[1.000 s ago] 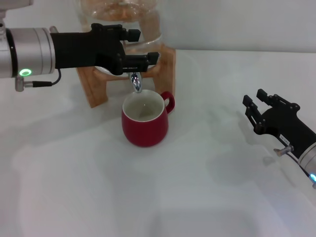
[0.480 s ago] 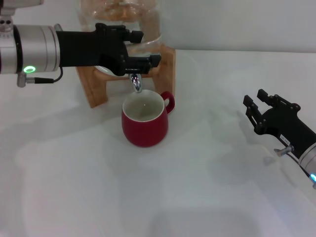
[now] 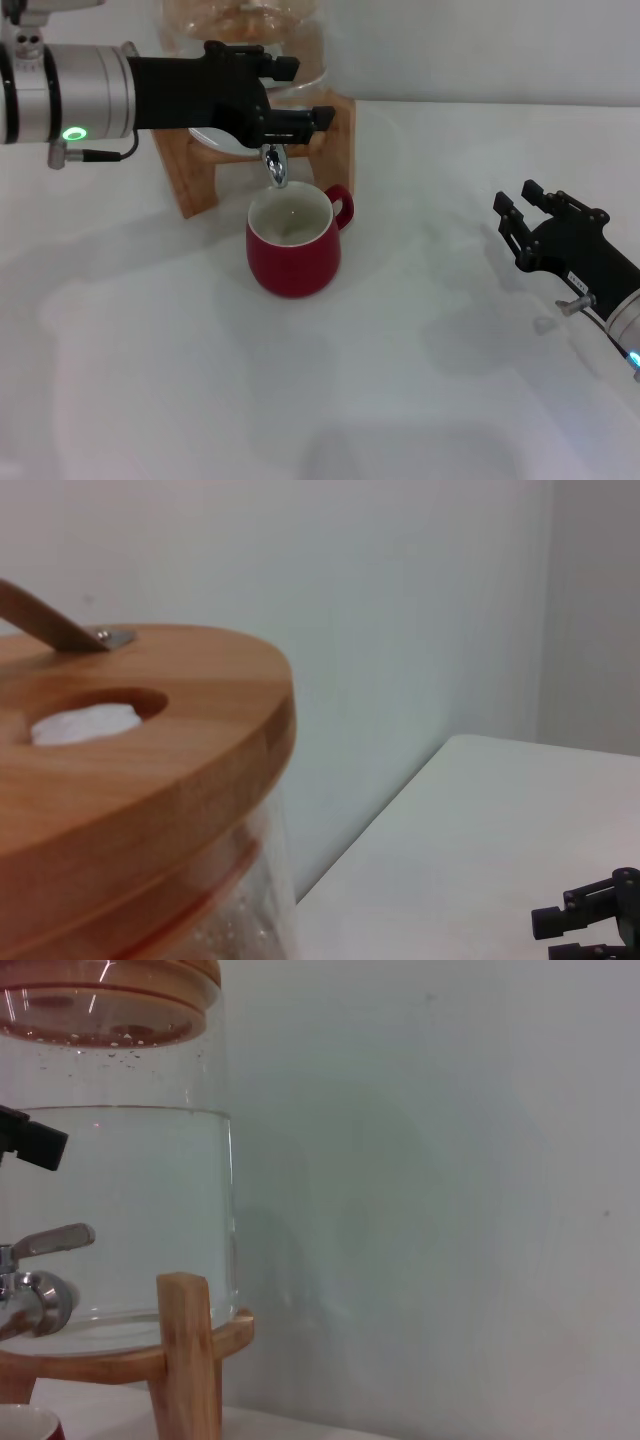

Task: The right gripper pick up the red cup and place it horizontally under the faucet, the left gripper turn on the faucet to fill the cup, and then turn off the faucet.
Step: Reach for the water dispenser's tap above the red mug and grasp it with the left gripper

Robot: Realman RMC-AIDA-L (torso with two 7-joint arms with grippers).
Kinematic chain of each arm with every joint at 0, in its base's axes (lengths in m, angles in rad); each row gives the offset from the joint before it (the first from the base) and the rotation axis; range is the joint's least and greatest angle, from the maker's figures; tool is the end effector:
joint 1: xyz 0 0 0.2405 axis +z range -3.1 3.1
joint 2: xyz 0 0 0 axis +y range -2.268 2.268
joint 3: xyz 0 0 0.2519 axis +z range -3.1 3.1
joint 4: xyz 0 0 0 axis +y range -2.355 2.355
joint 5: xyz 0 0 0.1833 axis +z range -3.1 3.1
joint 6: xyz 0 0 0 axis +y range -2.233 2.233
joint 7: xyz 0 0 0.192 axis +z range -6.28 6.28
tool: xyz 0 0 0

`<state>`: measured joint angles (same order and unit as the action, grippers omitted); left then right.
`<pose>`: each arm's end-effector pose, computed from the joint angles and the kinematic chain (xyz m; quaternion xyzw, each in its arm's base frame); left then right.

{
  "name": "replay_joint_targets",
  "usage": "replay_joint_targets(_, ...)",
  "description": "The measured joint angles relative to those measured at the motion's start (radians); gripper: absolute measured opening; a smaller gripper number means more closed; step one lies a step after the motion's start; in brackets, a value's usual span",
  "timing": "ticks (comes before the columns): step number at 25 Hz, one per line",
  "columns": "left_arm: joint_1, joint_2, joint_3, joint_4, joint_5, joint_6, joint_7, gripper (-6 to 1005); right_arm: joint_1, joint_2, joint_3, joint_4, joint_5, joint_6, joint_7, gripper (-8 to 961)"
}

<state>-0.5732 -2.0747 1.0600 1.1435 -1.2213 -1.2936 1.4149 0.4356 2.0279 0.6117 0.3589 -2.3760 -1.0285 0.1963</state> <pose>-0.1404 0.3872 -0.0080 -0.9534 -0.1085 -0.1752 0.2202 0.2532 0.3539 -0.0647 -0.7983 0.2179 0.3067 0.4702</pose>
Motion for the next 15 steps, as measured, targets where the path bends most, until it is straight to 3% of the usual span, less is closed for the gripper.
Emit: replay_joint_targets(15,-0.040,-0.002,0.009,-0.048,0.010,0.010,0.004,760,0.001,0.000,0.000,0.000,0.000,-0.002,0.000,362)
